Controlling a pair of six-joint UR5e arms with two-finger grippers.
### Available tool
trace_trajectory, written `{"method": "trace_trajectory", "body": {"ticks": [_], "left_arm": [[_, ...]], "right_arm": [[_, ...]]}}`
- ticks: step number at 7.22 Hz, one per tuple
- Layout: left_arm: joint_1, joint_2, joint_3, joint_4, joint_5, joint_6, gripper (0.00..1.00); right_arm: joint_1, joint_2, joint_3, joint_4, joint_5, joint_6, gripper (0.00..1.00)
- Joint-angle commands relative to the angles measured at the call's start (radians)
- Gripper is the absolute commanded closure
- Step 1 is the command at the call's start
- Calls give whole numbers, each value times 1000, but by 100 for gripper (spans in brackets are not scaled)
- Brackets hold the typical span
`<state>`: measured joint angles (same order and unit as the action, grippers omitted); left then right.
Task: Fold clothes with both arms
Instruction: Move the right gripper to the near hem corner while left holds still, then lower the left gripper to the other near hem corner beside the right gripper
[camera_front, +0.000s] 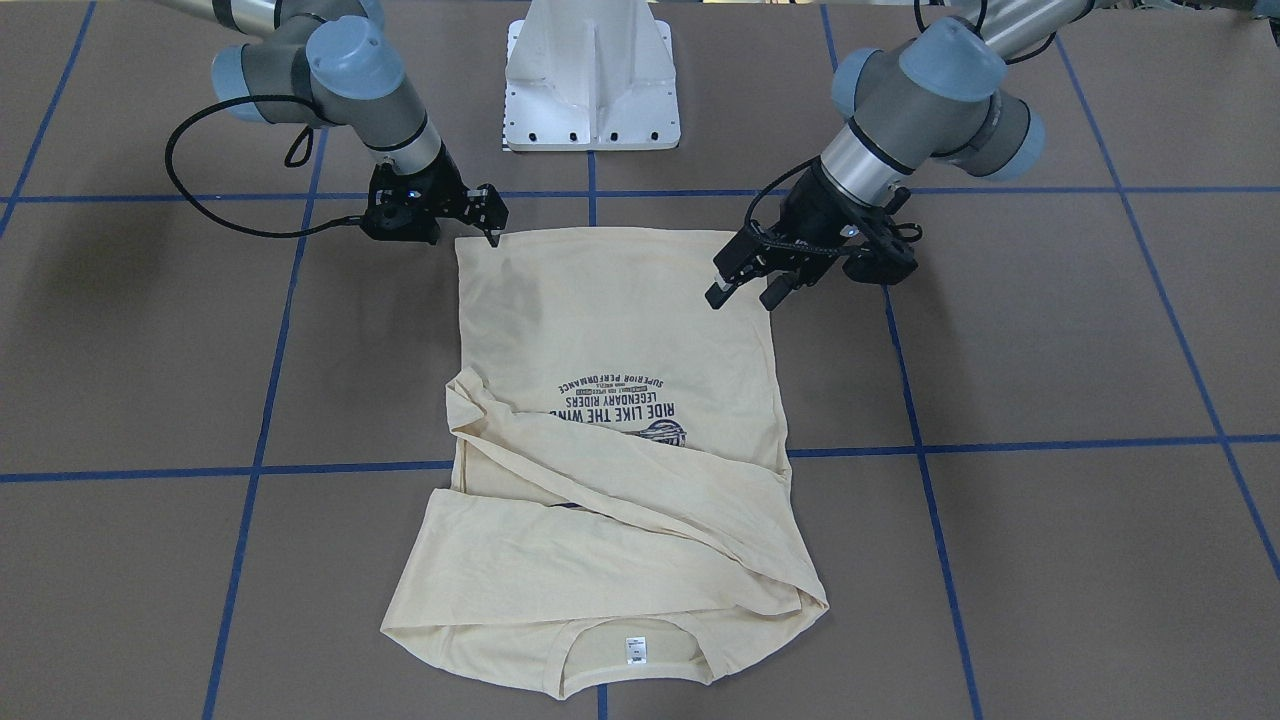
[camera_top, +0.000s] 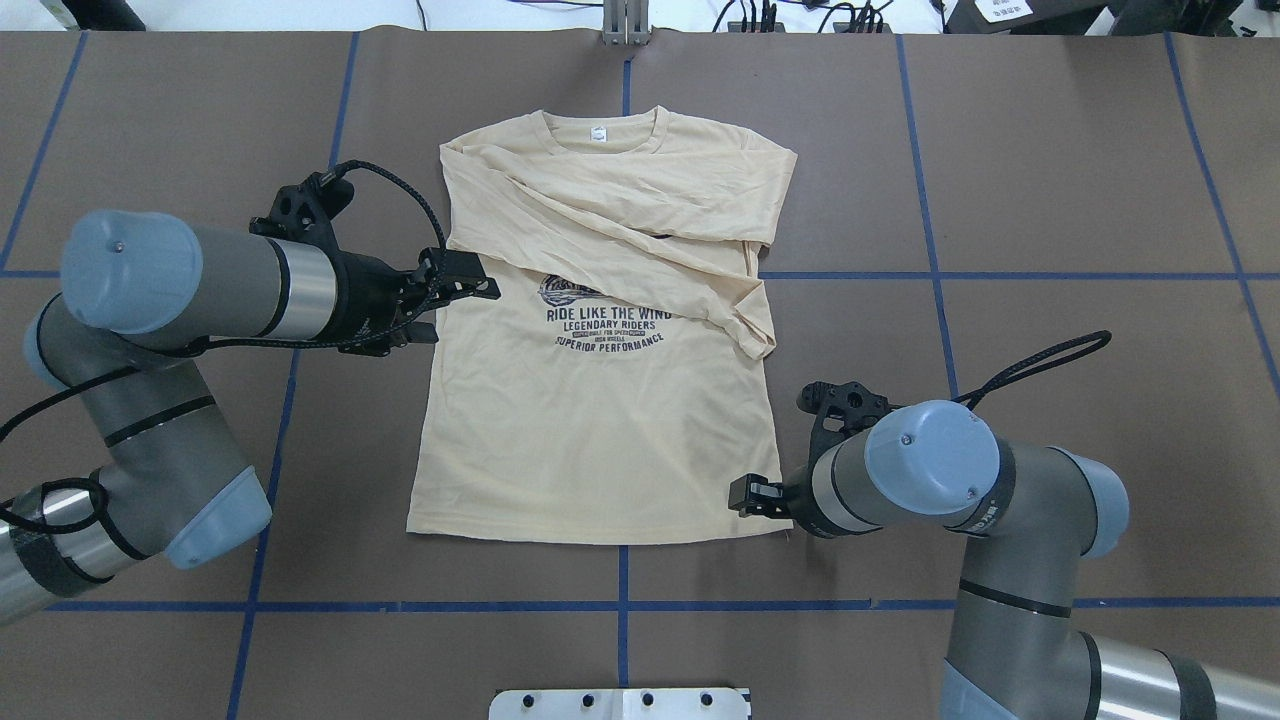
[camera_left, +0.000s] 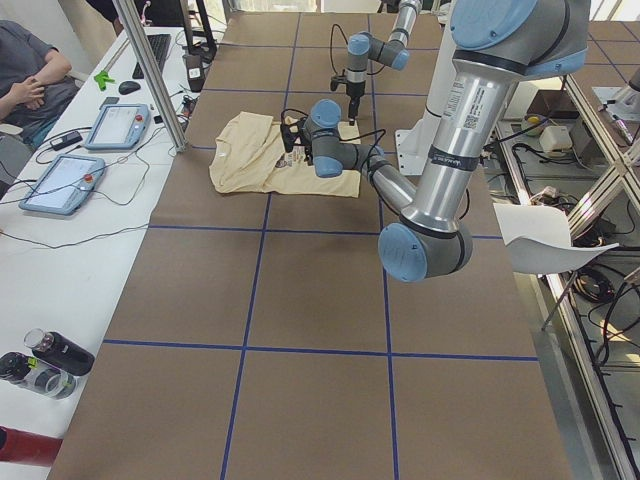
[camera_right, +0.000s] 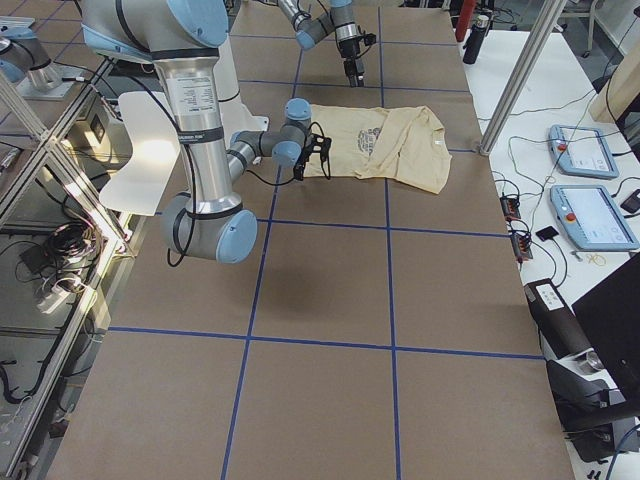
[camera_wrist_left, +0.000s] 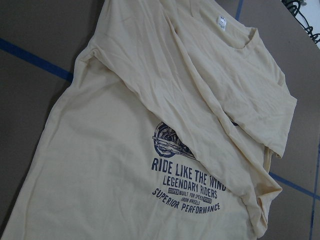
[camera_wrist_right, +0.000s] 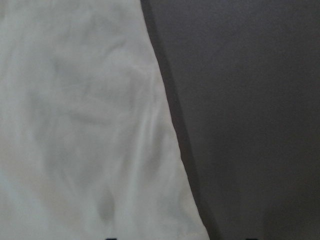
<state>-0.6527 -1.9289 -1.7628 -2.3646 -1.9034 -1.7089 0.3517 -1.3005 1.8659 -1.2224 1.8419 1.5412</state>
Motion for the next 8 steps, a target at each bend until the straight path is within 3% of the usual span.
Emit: {"method": "trace_trajectory", "body": {"ticks": [1,2,3,7,8], "left_arm": [[-1,10,-1,-2,1,0,0],[-1,10,-1,-2,1,0,0],[-1,10,-1,-2,1,0,0],[-1,10,-1,-2,3,0,0],[-1,10,-1,-2,3,0,0]], "right_arm": [[-8,4,-7,0,0,0,19],[-8,4,-5,0,0,0,22],[-8,4,-5,0,2,0,32],[-8,3,-7,-2,6,0,41],[-8,3,-7,-5,8,0,53]]}}
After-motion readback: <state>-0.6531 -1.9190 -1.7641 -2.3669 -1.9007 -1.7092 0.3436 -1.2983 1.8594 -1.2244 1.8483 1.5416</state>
